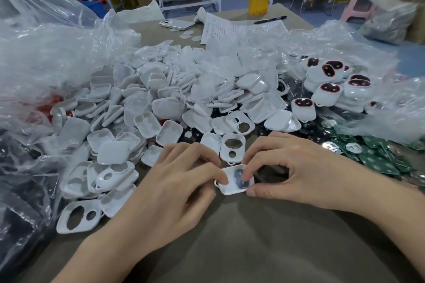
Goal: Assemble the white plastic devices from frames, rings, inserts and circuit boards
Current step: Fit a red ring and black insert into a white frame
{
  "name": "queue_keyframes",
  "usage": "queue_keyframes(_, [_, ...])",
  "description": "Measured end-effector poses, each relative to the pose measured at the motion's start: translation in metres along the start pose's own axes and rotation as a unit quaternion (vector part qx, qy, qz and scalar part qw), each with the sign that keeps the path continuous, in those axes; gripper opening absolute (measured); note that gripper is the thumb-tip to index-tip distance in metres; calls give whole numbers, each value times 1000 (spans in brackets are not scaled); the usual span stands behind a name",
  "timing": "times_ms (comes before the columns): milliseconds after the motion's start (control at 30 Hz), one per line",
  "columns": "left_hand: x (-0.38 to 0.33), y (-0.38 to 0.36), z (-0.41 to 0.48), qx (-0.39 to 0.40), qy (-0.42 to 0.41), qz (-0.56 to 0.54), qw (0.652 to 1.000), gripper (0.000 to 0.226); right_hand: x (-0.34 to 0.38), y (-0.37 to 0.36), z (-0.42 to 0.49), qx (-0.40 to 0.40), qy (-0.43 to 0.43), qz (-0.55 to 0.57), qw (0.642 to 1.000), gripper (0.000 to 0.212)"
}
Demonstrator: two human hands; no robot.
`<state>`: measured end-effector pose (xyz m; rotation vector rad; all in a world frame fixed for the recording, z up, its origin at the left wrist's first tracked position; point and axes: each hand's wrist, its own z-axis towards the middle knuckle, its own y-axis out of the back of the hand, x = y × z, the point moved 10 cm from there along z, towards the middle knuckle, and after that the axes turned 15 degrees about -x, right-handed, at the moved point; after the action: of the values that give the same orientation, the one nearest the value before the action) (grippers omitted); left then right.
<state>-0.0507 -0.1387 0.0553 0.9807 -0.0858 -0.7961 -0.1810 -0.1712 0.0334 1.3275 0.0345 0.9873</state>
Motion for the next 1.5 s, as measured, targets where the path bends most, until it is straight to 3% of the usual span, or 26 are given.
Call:
queue_keyframes(567, [3,-5,-3,18,-1,-5,1000,22,-1,-1,1,-8,4,-2,1000,26])
queue_keyframes(733, [13,5,0,-22,34,-21,999,24,0,0,1,-19,6,-8,1000,22])
queue_keyframes(867, [39,21,3,-86,89,-1,992,24,-2,1,-2,-16,-8,1,1000,36])
queue_keyframes(967, [58,30,3,-116,126,34,985,24,-3,14,-1,-62,-34,28,997,38])
queue_keyframes(1167, [66,26,3,-77,140,108,981,27,-17,51,-1,-224,-66,-11,972,21])
queue_keyframes(1300, [66,16,3,-4,144,132,981,57,-39,51,-5,-208,-119,-147,960,44])
queue_keyframes(1400, [66,10,1,35,128,142,981,65,-54,40,-8,-153,-159,-185,958,62])
queue_keyframes(1500, [68,11,-1,33,120,137,983,64,-58,38,-7,-143,-149,-190,960,57])
